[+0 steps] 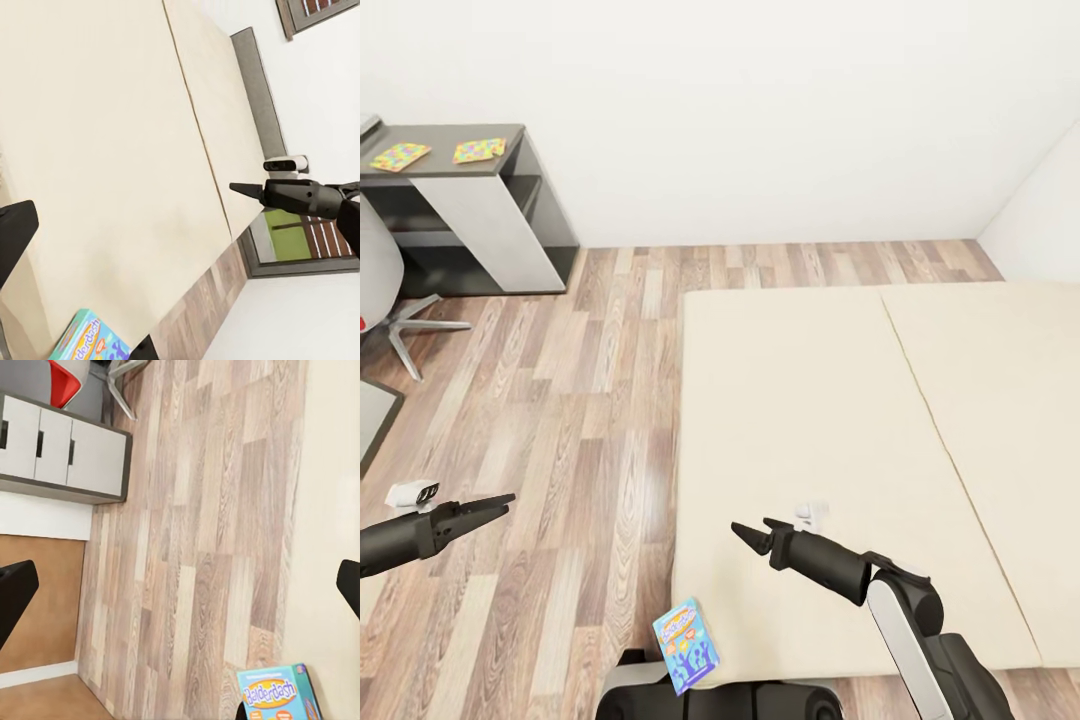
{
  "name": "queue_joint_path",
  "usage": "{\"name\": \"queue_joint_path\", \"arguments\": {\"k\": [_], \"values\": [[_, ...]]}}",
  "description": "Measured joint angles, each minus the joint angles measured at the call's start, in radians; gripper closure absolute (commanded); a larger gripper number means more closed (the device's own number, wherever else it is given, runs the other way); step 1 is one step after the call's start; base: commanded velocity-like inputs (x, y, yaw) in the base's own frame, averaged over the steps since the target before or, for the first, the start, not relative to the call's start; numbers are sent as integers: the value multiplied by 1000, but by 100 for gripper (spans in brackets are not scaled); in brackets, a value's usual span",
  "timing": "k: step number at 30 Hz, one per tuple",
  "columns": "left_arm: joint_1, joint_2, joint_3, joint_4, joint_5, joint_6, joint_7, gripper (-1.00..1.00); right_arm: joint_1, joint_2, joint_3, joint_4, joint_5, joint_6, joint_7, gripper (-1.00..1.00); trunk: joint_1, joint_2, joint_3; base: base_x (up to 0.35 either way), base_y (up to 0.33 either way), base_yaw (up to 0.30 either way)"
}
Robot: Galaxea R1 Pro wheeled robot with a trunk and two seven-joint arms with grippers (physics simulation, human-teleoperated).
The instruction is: Put all the toys in the child's room - the three board games (two on the bed and one on the table), the two jigsaw puzzles on the table, and the tennis ball on the table - inside the toy box on the table in the child's room.
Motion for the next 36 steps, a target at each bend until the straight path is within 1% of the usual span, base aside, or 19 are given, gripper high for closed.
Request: {"name": "queue_joint_path", "arguments": {"k": [8,27,36], "values": [[0,0,1,0,0,0,0,-100,0,1,1,0,0,-1,0,-100,0,0,8,0,0,2],[0,0,0,0,0,-1,0,-100,0,2,3,9,0,-4,-8,-100,0,0,10,0,0,0],[0,0,0,0,0,-1,0,-100,0,1,3,7,0,-7,-7,-100,0,0,17,0,0,0]]}}
